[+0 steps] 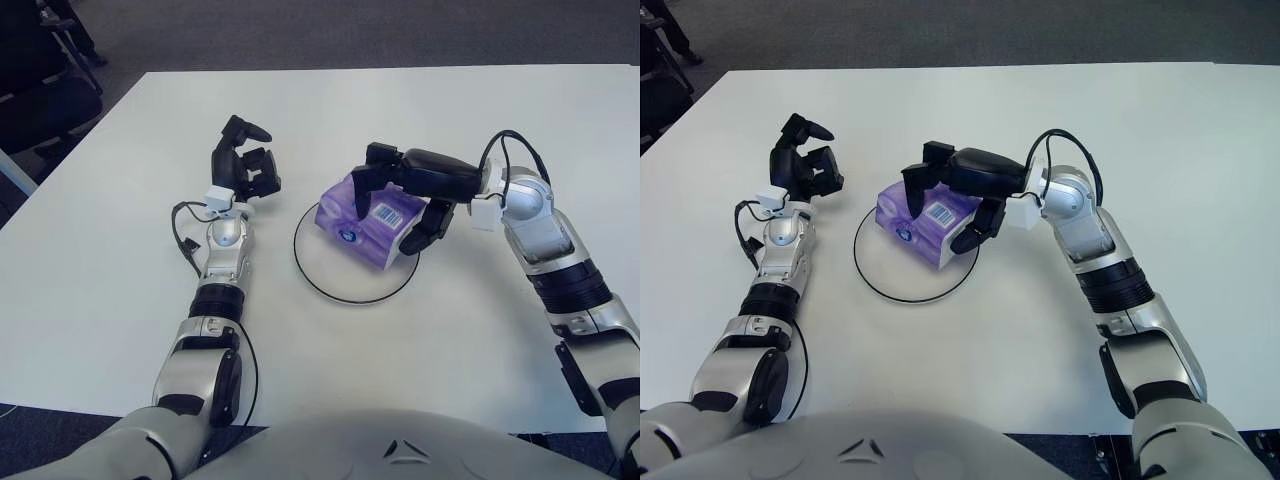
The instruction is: Put the tissue paper into the plate.
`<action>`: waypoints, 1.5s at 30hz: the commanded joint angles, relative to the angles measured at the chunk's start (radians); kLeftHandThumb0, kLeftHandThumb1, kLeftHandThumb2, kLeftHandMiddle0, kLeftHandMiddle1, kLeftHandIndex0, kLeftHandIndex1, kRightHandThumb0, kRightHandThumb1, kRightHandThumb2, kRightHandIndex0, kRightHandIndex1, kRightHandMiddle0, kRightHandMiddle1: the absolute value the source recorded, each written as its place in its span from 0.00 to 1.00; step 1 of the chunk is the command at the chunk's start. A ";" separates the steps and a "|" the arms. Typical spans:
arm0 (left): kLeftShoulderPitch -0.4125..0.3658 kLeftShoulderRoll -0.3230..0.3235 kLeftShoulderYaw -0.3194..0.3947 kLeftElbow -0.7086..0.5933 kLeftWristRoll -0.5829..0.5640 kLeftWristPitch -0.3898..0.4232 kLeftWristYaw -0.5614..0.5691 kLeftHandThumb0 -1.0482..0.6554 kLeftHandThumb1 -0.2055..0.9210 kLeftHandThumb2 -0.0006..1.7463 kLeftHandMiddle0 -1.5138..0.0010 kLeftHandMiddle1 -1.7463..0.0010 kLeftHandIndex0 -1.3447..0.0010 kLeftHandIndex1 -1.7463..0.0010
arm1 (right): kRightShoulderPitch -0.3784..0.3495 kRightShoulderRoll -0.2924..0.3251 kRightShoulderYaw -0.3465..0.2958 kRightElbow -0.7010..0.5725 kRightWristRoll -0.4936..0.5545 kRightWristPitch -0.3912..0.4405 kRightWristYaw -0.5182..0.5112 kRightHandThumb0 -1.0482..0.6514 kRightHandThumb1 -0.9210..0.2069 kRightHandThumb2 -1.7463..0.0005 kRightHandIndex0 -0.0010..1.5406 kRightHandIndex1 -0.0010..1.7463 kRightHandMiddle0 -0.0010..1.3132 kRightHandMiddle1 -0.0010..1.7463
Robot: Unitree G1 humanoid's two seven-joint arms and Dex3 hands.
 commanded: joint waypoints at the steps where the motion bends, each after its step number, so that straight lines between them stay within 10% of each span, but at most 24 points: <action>1: 0.184 -0.058 -0.005 0.106 0.010 0.003 0.027 0.34 0.49 0.73 0.13 0.00 0.56 0.00 | -0.038 -0.029 0.020 0.069 0.007 -0.050 0.053 0.24 0.45 0.48 0.01 0.50 0.01 0.58; 13: 0.191 -0.070 -0.002 0.082 -0.007 0.026 0.021 0.32 0.43 0.78 0.13 0.00 0.52 0.00 | -0.097 -0.118 -0.067 0.117 0.154 0.010 0.175 0.07 0.28 0.64 0.00 0.26 0.00 0.38; 20: 0.184 -0.060 -0.003 0.096 -0.007 0.023 0.006 0.33 0.44 0.78 0.13 0.00 0.52 0.00 | -0.084 -0.059 -0.117 0.155 0.374 0.349 0.233 0.03 0.22 0.70 0.00 0.19 0.00 0.32; 26: 0.185 -0.057 -0.005 0.097 -0.009 0.022 -0.001 0.33 0.46 0.76 0.12 0.00 0.54 0.00 | -0.291 0.020 -0.163 0.473 0.553 0.736 0.422 0.02 0.18 0.73 0.00 0.14 0.00 0.34; 31: 0.183 -0.055 -0.005 0.102 -0.011 0.020 -0.004 0.34 0.49 0.74 0.12 0.00 0.56 0.00 | -0.323 -0.018 -0.200 0.450 0.641 0.886 0.521 0.01 0.09 0.78 0.00 0.13 0.00 0.29; 38: 0.184 -0.053 -0.007 0.105 -0.006 0.016 -0.006 0.34 0.49 0.73 0.12 0.00 0.56 0.00 | -0.113 0.017 -0.348 0.196 0.559 0.551 0.288 0.02 0.09 0.81 0.02 0.16 0.00 0.38; 45: 0.184 -0.054 -0.006 0.106 -0.008 0.017 -0.003 0.34 0.50 0.73 0.12 0.00 0.57 0.00 | -0.083 0.058 -0.331 0.126 0.483 0.516 0.150 0.11 0.35 0.63 0.00 0.38 0.00 0.56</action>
